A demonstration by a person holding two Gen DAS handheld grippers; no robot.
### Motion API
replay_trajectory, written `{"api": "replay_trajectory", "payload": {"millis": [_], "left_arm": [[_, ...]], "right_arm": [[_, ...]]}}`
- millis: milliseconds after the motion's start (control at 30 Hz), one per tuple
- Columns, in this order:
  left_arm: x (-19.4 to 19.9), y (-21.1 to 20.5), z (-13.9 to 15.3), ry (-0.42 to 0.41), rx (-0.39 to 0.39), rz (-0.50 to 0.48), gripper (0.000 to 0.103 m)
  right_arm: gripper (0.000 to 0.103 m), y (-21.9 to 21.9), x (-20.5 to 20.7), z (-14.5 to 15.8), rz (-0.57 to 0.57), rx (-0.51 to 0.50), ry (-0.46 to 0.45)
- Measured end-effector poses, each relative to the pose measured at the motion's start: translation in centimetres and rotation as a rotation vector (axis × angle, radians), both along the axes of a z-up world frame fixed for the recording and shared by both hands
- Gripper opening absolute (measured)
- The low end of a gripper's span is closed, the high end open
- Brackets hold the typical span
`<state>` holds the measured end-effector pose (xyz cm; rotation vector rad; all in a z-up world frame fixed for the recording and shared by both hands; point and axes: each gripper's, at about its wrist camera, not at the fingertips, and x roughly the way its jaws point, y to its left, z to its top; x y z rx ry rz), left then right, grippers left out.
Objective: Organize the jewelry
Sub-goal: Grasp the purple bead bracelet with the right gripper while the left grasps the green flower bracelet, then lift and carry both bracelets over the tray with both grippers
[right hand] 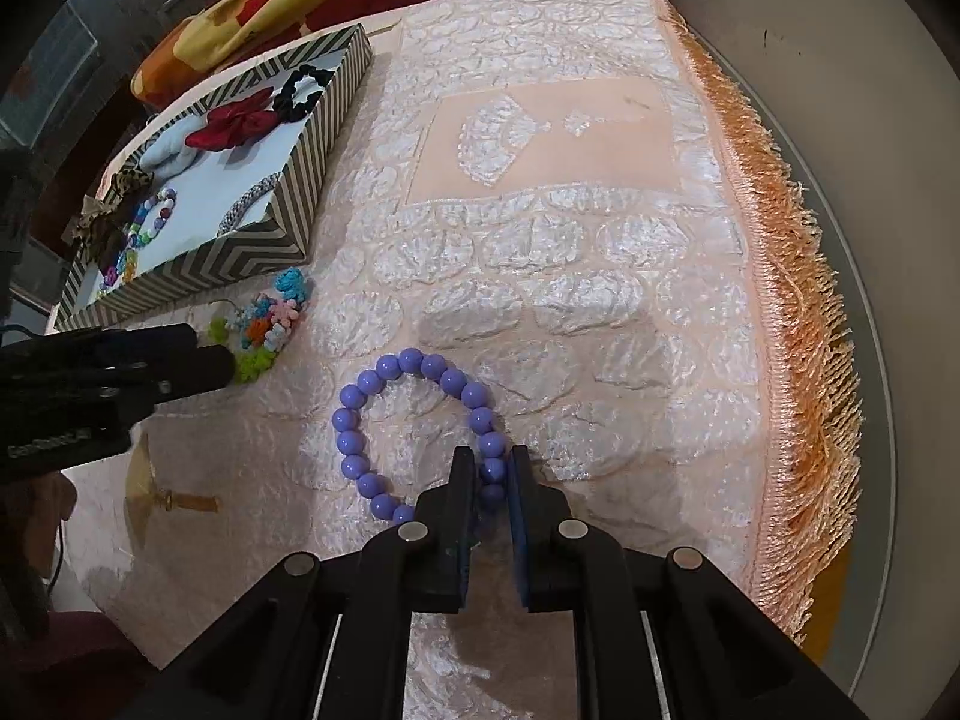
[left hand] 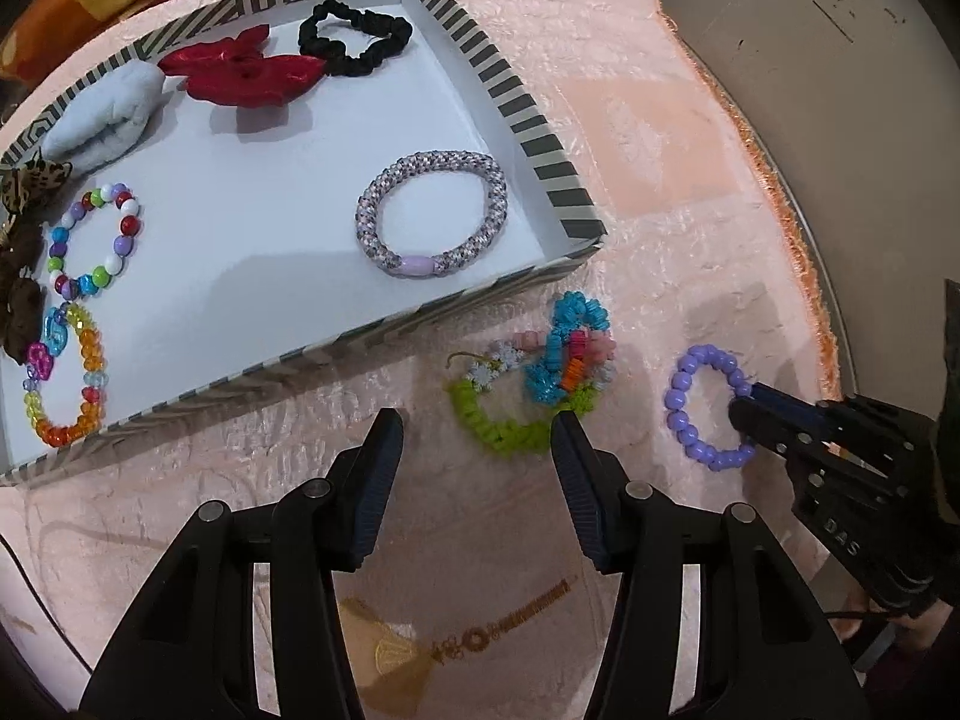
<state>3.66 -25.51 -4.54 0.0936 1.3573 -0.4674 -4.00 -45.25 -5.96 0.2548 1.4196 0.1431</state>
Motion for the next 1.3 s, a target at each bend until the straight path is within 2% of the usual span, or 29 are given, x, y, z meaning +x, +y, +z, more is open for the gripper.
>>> {"api": "replay_trajectory", "payload": {"millis": [33,67,100,133,167,200,233,300,433,533,633,667,733,833,867,900,1033,1300], "left_arm": [[0.0,-0.1,-0.1,-0.009,0.004,-0.005,0.049],[0.1,-0.1,-0.1,-0.012,-0.001,-0.008,0.043],[0.2,0.0,-0.1,-0.007,-0.022,-0.008,0.031],[0.2,0.0,0.0,-0.007,-0.028,-0.007,0.026],[0.2,-0.3,0.1,-0.015,-0.007,-0.016,0.014],[0.2,-0.5,-0.1,-0.019,0.021,-0.028,0.009],[0.1,-0.4,-0.1,-0.027,0.017,-0.036,0.009],[0.0,0.2,-0.1,-0.005,-0.002,-0.037,0.007],[-0.1,1.6,0.0,0.044,-0.059,-0.038,0.007],[-0.4,1.2,0.6,0.01,-0.055,-0.05,0.007],[-0.7,0.6,0.7,0.015,-0.053,-0.053,0.016],[-0.7,0.3,0.5,0.022,-0.049,-0.054,0.023],[-0.6,-0.1,0.0,0.025,-0.034,-0.049,0.024],[-0.4,-0.2,0.0,0.002,-0.039,-0.046,0.024],[-0.4,-0.1,0.0,-0.002,-0.039,-0.049,0.013],[-0.3,0.0,-0.1,0.001,-0.045,-0.054,0.011],[-0.5,1.1,0.1,0.026,-0.063,-0.055,0.011],[-2.3,4.8,4.8,-0.042,-0.098,-0.072,0.011]], "right_arm": [[0.01,0.0,0.0,0.0,0.001,0.001,-0.001],[0.01,0.0,0.0,0.0,0.001,0.002,-0.002],[0.01,-0.1,0.0,0.0,0.0,0.004,-0.002],[0.011,-0.2,0.0,0.1,0.0,0.005,-0.001],[0.012,-0.2,0.1,0.1,-0.002,0.009,-0.001],[0.017,-0.2,0.1,0.1,-0.003,0.018,-0.001],[0.021,-0.2,0.1,0.1,-0.003,0.027,-0.001],[0.035,0.3,0.3,0.2,0.006,0.045,-0.002],[0.036,1.0,0.4,0.2,0.008,0.014,-0.022],[0.036,0.7,0.6,0.1,-0.006,0.03,-0.014],[0.036,0.4,0.6,0.1,-0.018,0.045,-0.01],[0.036,0.4,0.6,0.1,-0.018,0.043,-0.01],[0.033,0.6,0.4,0.1,-0.008,0.019,-0.017],[0.023,1.1,0.2,0.2,0.022,-0.035,-0.033],[0.015,1.1,0.1,0.2,0.03,-0.053,-0.038],[0.009,1.1,0.1,0.1,0.035,-0.066,-0.041],[0.008,0.9,0.0,0.4,0.049,-0.076,-0.048],[0.008,1.7,0.8,4.7,0.078,-0.088,-0.144]]}}
